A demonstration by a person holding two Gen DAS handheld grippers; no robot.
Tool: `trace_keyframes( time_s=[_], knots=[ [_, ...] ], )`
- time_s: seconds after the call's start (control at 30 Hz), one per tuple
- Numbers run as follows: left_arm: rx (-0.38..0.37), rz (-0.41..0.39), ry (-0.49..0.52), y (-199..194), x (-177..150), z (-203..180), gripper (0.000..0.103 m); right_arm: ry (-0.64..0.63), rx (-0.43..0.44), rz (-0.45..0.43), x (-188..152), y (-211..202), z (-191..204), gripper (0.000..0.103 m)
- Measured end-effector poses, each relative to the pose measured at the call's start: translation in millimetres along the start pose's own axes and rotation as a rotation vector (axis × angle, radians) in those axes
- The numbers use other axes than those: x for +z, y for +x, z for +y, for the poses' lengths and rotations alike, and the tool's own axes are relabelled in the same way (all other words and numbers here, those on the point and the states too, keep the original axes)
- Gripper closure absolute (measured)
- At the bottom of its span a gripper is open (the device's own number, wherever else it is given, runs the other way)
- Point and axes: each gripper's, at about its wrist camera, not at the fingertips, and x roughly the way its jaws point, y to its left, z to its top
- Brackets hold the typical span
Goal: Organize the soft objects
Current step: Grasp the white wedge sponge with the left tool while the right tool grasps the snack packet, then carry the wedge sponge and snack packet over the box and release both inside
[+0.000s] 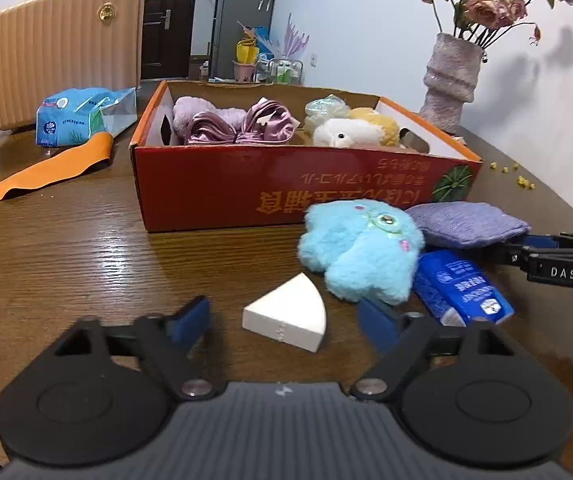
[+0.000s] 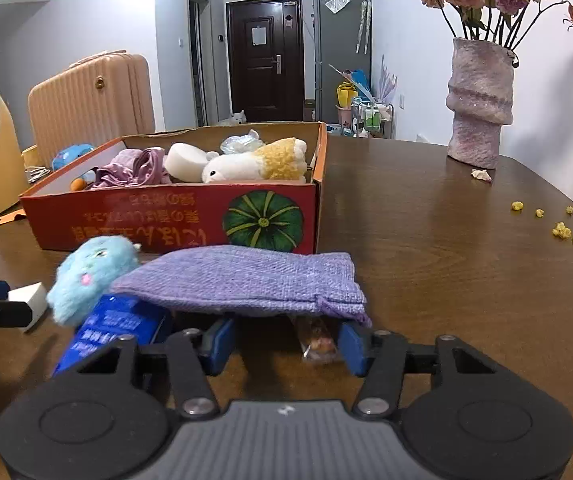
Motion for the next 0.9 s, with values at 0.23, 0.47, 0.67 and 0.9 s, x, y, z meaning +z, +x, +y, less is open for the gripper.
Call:
trace_keyframes(
  time_s=[0.23, 0.47, 0.67, 0.9],
  knots=[
    [-0.026, -0.011, 0.031, 3, -1, -3, 0.059, -0.003, -0.004, 0.020, 6, 17, -4, 0.075],
    [-0.068, -0.013, 0.032, -13, -6, -6, 0.069, -0.006, 0.000, 0.031, -2, 3, -3, 0.089],
    [-0.092, -0.056, 0.031, -56, -25, -15, 0.069, 0.005, 0.050, 0.040, -31, -46, 8, 0.089],
    [-0.083, -0.099, 0.028, -99, -43, -23, 0.069, 0.000, 0.117, -0.029, -53, -112, 29, 0.089]
  ],
)
